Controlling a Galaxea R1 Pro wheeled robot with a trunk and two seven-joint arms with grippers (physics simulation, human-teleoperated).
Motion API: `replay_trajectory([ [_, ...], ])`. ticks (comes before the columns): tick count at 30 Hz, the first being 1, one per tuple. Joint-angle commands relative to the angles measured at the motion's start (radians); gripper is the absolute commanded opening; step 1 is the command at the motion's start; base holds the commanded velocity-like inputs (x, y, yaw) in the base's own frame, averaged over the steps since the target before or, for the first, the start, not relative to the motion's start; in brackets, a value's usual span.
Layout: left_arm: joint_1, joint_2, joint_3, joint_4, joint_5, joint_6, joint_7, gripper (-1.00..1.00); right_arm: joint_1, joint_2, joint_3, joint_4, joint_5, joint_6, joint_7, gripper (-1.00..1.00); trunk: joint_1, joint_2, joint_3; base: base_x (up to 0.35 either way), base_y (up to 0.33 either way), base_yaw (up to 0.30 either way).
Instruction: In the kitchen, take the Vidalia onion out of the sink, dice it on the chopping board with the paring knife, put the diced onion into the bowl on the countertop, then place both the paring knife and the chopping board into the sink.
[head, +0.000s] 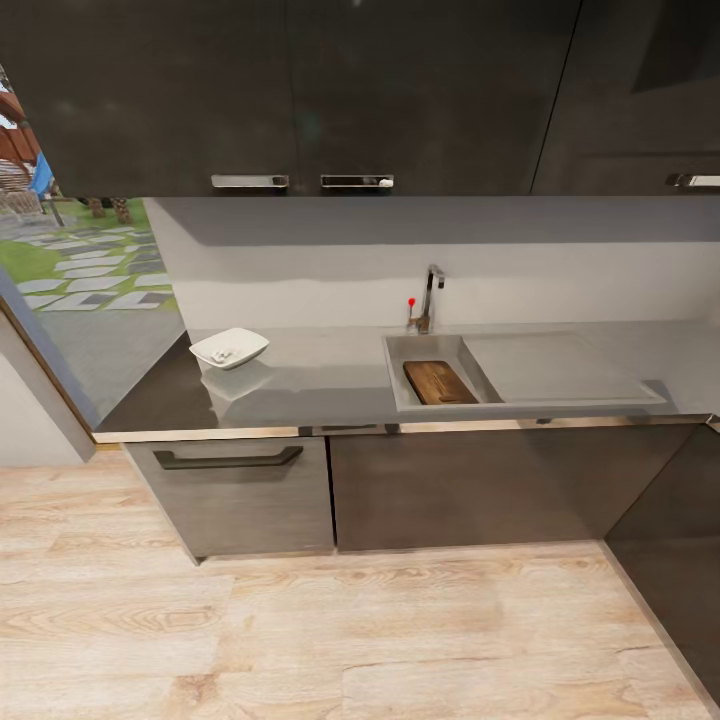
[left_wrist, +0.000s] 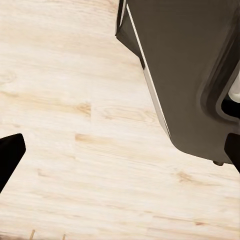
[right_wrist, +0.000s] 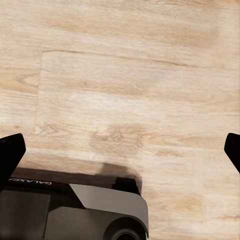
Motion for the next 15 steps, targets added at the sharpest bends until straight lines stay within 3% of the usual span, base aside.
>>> replay_trajectory([
  [1, 0.001, 0.001, -0.006, -0.002, 0.009, -0.002, 0.001, 1.00, -0.001, 0.000, 0.008, 0.001, -0.007, -0.003, -0.003, 1.00, 0.000, -0.001, -0.001, 0.000, 0.000, 0.000],
  [15, 0.001, 0.001, -0.006, -0.002, 0.009, -0.002, 0.001, 1.00, -0.001, 0.000, 0.008, 0.001, -0.007, -0.003, -0.003, 1.00, 0.000, -0.001, -0.001, 0.000, 0.000, 0.000],
])
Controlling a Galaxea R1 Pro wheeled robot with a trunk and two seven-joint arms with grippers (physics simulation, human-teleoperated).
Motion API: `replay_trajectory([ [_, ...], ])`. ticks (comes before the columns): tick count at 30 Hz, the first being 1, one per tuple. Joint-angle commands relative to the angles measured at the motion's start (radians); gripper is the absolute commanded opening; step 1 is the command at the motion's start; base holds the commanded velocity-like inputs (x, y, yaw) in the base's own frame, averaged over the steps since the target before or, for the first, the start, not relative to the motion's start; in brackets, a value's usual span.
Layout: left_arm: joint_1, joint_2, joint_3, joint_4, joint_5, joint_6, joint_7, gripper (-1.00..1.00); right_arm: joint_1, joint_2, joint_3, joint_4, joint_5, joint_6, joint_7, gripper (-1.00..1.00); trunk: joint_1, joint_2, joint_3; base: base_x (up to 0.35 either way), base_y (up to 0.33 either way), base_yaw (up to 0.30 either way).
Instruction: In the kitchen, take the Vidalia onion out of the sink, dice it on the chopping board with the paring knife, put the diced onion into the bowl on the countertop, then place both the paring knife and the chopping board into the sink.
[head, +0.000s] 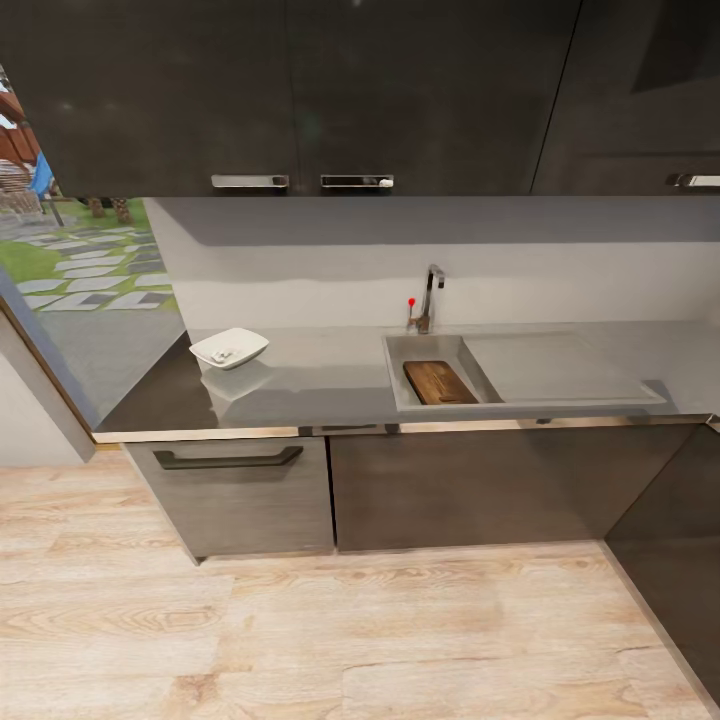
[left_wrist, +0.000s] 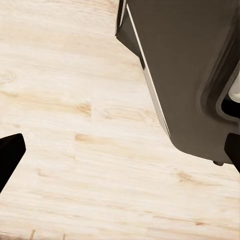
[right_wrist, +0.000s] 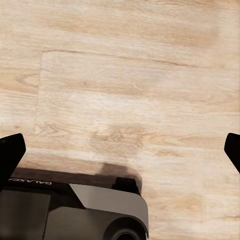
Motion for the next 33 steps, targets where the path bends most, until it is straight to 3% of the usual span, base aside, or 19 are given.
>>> replay_trajectory([
  [1, 0.001, 0.001, -0.006, -0.002, 0.009, -0.002, 0.001, 1.00, -0.001, 0.000, 0.008, 0.001, -0.007, -0.003, -0.003, 1.00, 0.000, -0.001, -0.001, 0.000, 0.000, 0.000],
  [33, 0.001, 0.001, -0.006, -0.002, 0.009, -0.002, 0.001, 1.00, -0.001, 0.000, 0.008, 0.001, -0.007, -0.003, -0.003, 1.00, 0.000, -0.001, -0.001, 0.000, 0.000, 0.000],
])
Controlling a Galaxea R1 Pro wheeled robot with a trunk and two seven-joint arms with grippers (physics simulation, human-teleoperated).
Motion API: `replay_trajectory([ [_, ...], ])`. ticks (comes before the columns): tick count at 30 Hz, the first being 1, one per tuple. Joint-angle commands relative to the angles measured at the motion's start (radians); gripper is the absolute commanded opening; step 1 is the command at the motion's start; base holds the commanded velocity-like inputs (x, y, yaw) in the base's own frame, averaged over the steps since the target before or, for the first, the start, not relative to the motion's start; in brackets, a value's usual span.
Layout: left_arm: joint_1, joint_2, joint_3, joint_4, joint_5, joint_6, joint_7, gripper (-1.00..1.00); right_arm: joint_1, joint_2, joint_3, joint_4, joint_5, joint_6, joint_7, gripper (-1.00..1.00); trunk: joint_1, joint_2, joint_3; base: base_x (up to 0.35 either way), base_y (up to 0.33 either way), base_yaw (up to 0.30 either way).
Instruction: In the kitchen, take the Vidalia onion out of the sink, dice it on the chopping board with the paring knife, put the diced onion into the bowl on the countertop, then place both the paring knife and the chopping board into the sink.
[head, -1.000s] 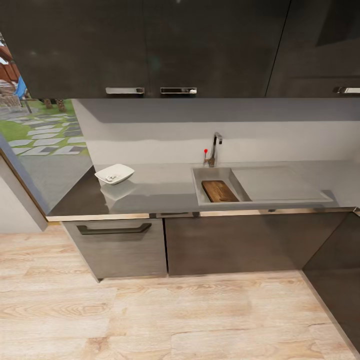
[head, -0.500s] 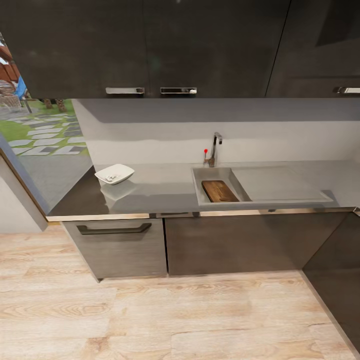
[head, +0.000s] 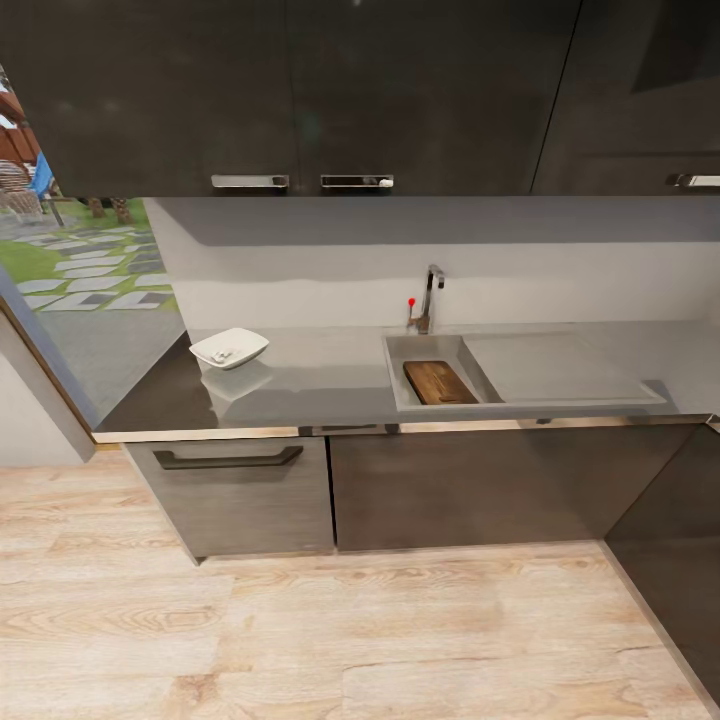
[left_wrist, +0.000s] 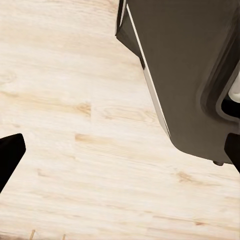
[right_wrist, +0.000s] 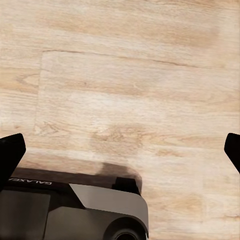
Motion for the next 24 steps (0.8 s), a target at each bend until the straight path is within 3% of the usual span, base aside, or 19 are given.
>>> replay_trajectory([
  [1, 0.001, 0.001, -0.006, -0.002, 0.009, -0.002, 0.001, 1.00, -0.001, 0.000, 0.009, 0.001, -0.007, -0.003, -0.003, 1.00, 0.000, -0.001, -0.001, 0.000, 0.000, 0.000],
  [24, 0.001, 0.001, -0.006, -0.002, 0.009, -0.002, 0.001, 1.00, -0.001, 0.000, 0.009, 0.001, -0.007, -0.003, -0.003, 1.00, 0.000, -0.001, -0.001, 0.000, 0.000, 0.000],
])
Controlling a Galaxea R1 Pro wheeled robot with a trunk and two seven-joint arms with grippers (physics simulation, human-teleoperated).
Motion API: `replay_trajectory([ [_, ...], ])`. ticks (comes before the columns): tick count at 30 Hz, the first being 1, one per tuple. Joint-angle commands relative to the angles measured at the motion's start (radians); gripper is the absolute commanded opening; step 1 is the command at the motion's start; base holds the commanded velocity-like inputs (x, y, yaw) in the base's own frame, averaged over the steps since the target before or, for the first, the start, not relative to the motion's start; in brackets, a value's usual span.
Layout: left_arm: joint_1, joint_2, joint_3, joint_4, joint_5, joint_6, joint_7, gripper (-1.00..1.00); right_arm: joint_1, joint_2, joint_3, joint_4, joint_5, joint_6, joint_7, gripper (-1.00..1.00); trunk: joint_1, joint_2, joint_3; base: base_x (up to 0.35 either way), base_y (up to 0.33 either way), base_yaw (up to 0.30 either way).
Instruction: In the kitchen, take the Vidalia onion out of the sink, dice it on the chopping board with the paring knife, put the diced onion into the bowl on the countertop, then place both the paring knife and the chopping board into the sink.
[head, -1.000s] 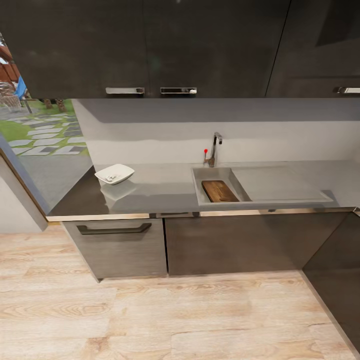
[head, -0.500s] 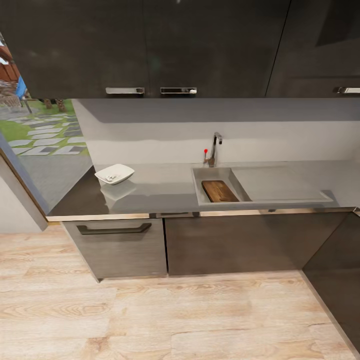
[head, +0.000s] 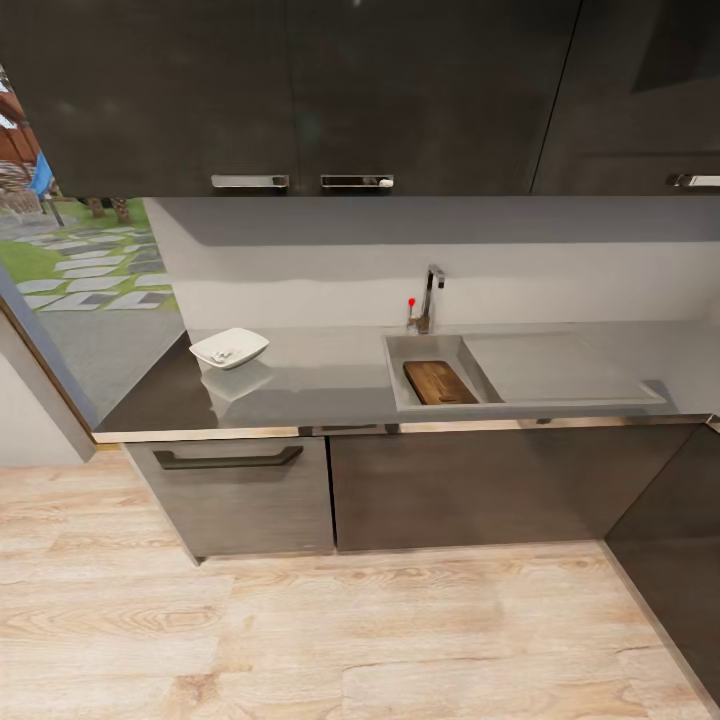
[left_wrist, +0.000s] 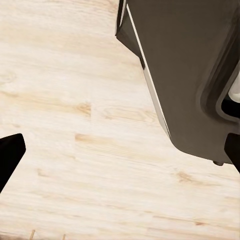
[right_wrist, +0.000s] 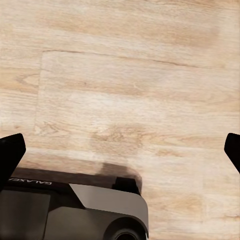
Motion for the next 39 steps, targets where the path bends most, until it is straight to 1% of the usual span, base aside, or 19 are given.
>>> replay_trajectory([
  [1, 0.001, 0.001, -0.006, -0.002, 0.009, -0.002, 0.001, 1.00, -0.001, 0.000, 0.008, 0.001, -0.007, -0.003, -0.003, 1.00, 0.000, -0.001, -0.001, 0.000, 0.000, 0.000],
  [39, 0.001, 0.001, -0.006, -0.002, 0.009, -0.002, 0.001, 1.00, -0.001, 0.000, 0.009, 0.001, -0.007, -0.003, -0.003, 1.00, 0.000, -0.001, -0.001, 0.000, 0.000, 0.000],
])
